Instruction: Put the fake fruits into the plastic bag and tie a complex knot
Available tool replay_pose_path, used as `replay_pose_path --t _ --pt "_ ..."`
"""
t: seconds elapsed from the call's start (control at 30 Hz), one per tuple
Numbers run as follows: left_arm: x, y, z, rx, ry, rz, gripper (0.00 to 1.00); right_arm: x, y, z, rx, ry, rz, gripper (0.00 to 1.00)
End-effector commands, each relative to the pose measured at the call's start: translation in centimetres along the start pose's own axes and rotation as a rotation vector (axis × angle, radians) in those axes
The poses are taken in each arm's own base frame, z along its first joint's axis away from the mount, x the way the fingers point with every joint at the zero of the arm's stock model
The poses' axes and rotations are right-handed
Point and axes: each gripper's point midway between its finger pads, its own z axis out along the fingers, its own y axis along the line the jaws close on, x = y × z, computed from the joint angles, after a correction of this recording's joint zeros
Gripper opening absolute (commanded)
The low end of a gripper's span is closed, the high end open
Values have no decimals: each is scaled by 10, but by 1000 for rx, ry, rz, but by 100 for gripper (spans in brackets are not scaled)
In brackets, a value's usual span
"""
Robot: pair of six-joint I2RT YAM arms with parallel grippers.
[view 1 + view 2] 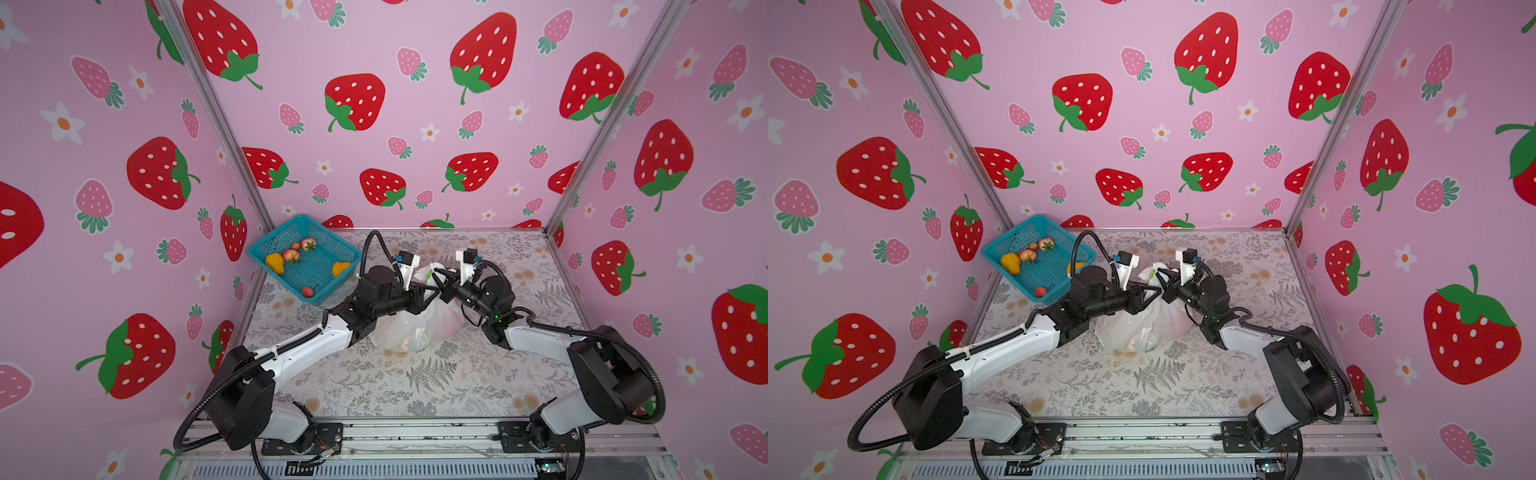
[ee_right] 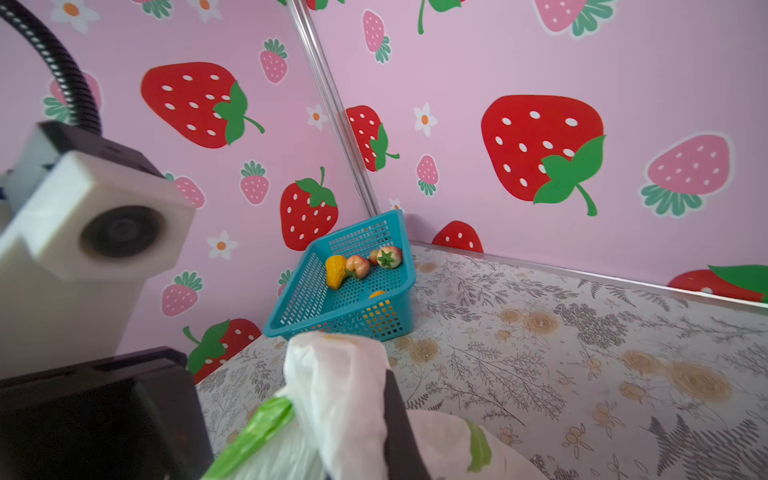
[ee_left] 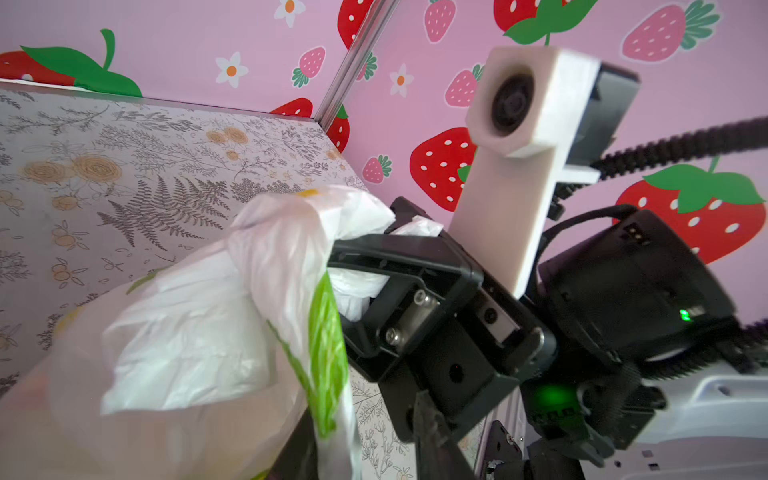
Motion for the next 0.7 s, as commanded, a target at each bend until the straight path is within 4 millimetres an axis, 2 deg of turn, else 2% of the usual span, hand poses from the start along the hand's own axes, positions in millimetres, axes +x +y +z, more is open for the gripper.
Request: replay_pose_path --t 0.0,0.23,0.43,0.57,0.67 --pt "4 -17 -3 97 26 22 44 -24 36 -9 -231 -86 -26 0" --pt "2 -18 -37 90 62 101 60 -15 48 -16 -324 -60 -52 0" --pt "-12 -10 -72 65 87 118 72 -13 51 -16 -357 -54 -55 0" --pt "-26 2 -85 12 86 102 72 -13 54 -16 -378 -55 -59 0" --pt "-34 18 -85 -39 70 60 60 -12 55 -16 -386 -51 -63 0"
